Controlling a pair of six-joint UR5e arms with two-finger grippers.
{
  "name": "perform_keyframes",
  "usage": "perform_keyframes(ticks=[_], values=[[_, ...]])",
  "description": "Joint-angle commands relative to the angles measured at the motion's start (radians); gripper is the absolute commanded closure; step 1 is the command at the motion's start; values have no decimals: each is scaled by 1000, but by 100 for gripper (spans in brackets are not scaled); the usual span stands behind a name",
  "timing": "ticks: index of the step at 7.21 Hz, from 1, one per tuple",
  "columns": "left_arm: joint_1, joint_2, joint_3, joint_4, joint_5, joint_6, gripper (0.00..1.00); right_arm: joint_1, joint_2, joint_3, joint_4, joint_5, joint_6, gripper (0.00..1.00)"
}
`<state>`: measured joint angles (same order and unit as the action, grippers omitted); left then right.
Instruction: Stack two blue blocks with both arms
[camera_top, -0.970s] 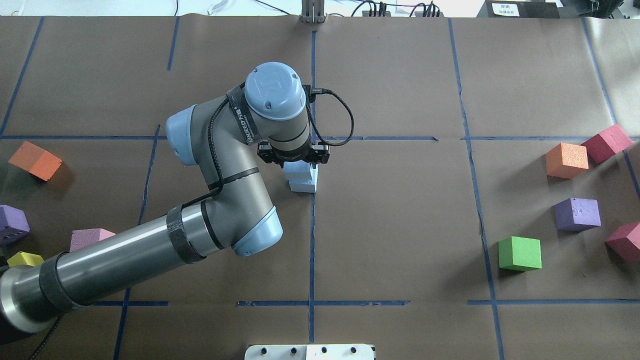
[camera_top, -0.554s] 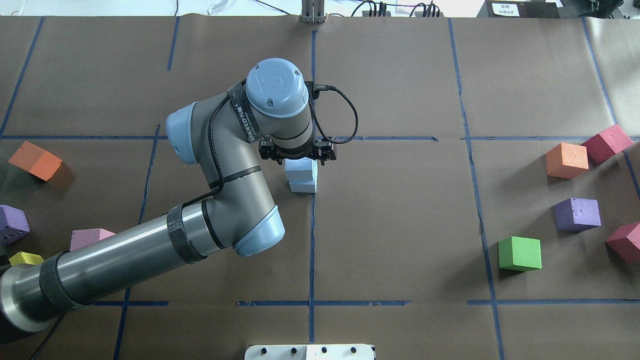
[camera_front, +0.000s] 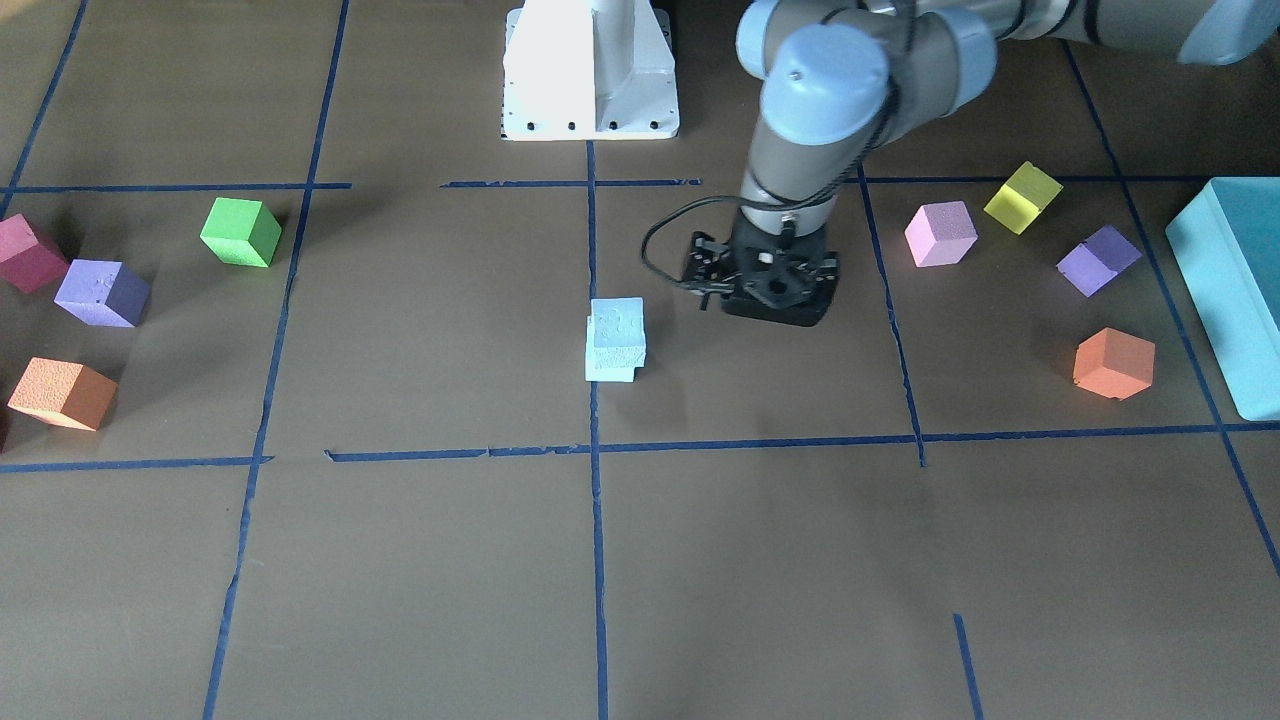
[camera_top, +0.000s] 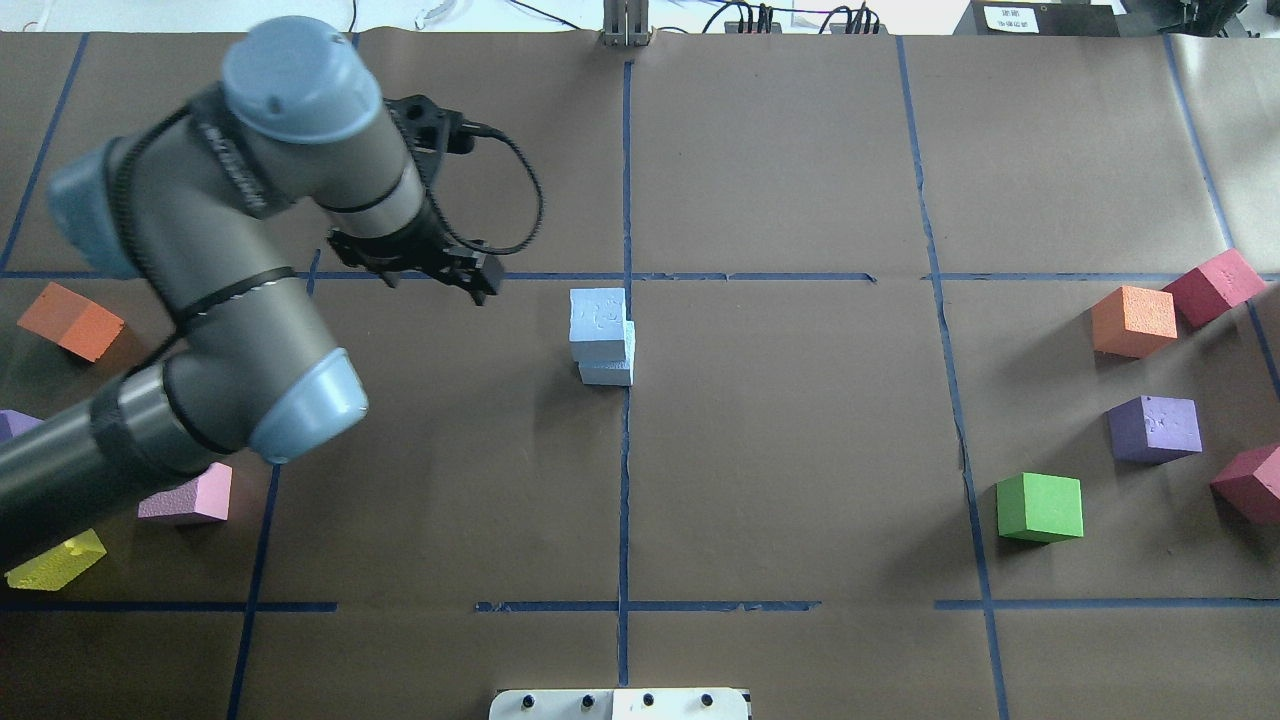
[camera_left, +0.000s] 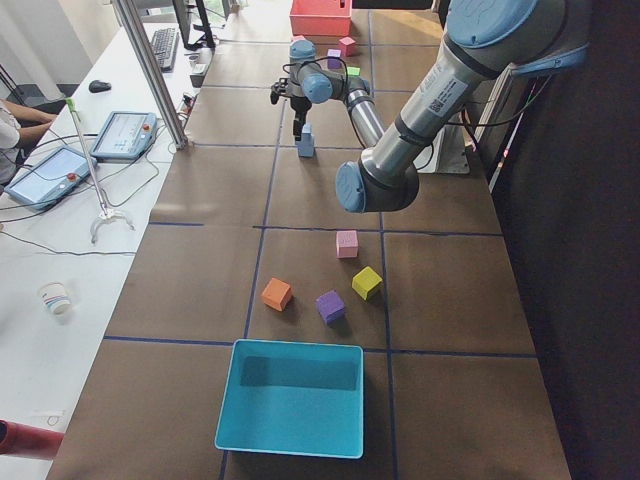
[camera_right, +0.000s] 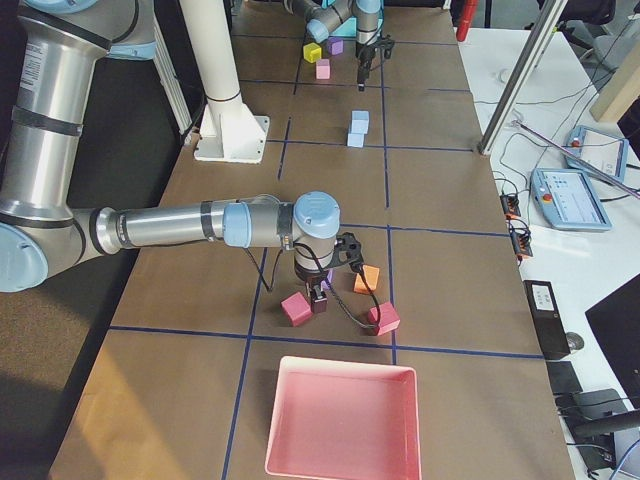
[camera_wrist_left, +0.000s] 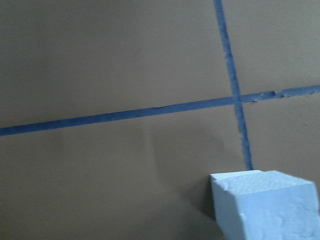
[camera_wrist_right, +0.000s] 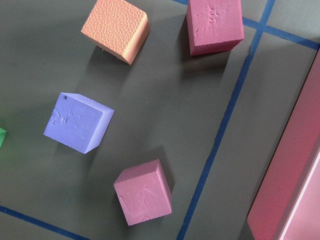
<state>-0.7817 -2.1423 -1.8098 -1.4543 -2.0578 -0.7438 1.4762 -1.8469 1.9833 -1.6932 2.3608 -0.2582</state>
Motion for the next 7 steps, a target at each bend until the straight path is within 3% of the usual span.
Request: perform_keyframes(ticks=[1, 3, 4, 5, 7], values=[[-274, 322, -129, -8, -150, 353, 0, -1, 6, -11, 0, 0, 2, 0], [-609, 512, -67, -6, -308, 748, 0, -1, 6, -15, 0, -1, 17, 1], [-725, 616, -34, -5, -309, 777, 0, -1, 8, -30, 0, -2, 25, 1], [-743, 689, 4, -14, -302, 781, 0, 1, 8, -34, -2, 0, 28, 1], [-802, 714, 76, -24, -301, 767, 0, 1, 9, -32, 0, 0, 40, 0]])
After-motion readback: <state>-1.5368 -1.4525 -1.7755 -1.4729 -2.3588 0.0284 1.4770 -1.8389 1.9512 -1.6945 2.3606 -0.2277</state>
